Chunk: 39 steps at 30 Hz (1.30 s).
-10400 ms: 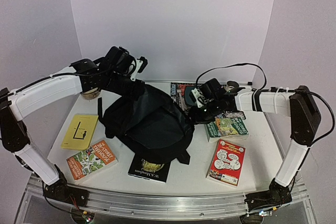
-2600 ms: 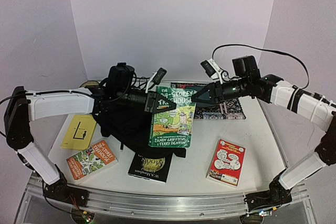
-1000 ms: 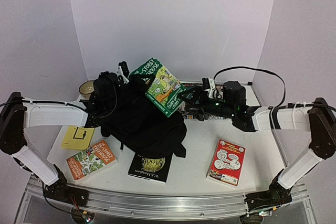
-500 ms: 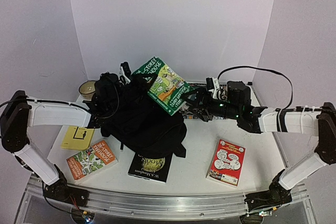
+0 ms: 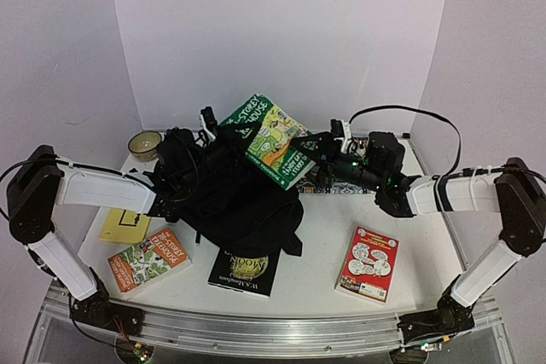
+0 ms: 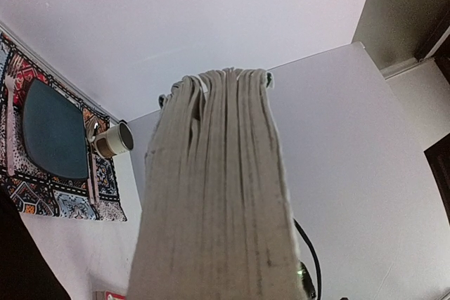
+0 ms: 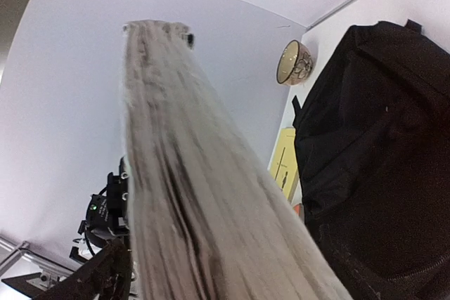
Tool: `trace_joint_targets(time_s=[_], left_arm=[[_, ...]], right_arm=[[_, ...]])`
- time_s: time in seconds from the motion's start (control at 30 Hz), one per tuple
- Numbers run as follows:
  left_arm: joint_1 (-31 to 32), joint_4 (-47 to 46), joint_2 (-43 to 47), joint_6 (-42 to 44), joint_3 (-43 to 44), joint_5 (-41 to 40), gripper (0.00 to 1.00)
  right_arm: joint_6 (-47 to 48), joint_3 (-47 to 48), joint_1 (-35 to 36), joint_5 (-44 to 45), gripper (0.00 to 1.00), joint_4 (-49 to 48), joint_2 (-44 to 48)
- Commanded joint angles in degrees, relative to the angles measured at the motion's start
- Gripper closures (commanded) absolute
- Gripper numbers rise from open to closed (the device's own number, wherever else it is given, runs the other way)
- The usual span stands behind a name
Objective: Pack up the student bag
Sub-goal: Pass from the left arm to the right
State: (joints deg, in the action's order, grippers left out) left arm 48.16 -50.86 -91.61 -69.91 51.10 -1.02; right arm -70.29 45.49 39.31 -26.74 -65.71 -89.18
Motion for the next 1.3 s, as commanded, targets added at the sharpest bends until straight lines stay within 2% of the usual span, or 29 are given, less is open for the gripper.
trace_joint_targets(time_s=[0.0, 0.07, 0.2, 0.33, 0.37, 0.57, 0.7, 1.03, 1.13, 1.27], left_arm=[[0.27, -10.17, 0.79, -2.09, -0.58, 0.83, 1.0], [0.31, -10.49, 1.12, -2.15, -1.54, 0.43, 1.0], [0.23, -10.67, 1.7, -1.73, -3.57, -0.21, 0.97], [0.27, -10.75, 1.97, -0.53, -5.94, -0.3, 0.79], [0.23, -10.75, 2.11, 0.27, -6.51, -0.32, 0.72], [0.09, -9.84, 3.41, 8.26, -9.49, 2.42, 0.4], [0.06, -2.25, 4.46, 13.37, -9.17, 6.04, 0.24], [0.09, 28.46, 9.03, 36.02, -4.04, 10.77, 0.02], [0.42, 36.74, 7.46, 42.31, -0.26, 14.6, 0.0], [3.59, 51.45, 4.01, 51.02, 7.0, 9.81, 0.01]], right_arm=[[-2.24, 3.65, 0.24, -3.13, 0.33, -10.06, 0.12], [-2.27, 3.38, 0.24, -3.07, 0.43, -10.57, 0.58], [-2.31, 2.54, 0.24, -3.23, 0.73, -11.01, 1.01], [-2.46, 1.97, 0.24, -3.69, 0.97, -11.02, 1.2], [-2.42, 1.86, 0.24, -3.8, 1.0, -11.02, 1.32], [-1.87, 0.54, -0.3, -3.22, 1.0, -10.27, 2.5], [-1.78, -0.92, -1.95, -2.9, 1.0, -8.8, 3.38], [-0.22, -6.09, -10.39, -1.75, 1.0, 2.92, 11.43], [1.48, -6.4, -12.04, -1.66, 1.0, 8.15, 13.77], [4.38, -6.69, -12.56, -0.95, 1.0, 15.61, 16.41]])
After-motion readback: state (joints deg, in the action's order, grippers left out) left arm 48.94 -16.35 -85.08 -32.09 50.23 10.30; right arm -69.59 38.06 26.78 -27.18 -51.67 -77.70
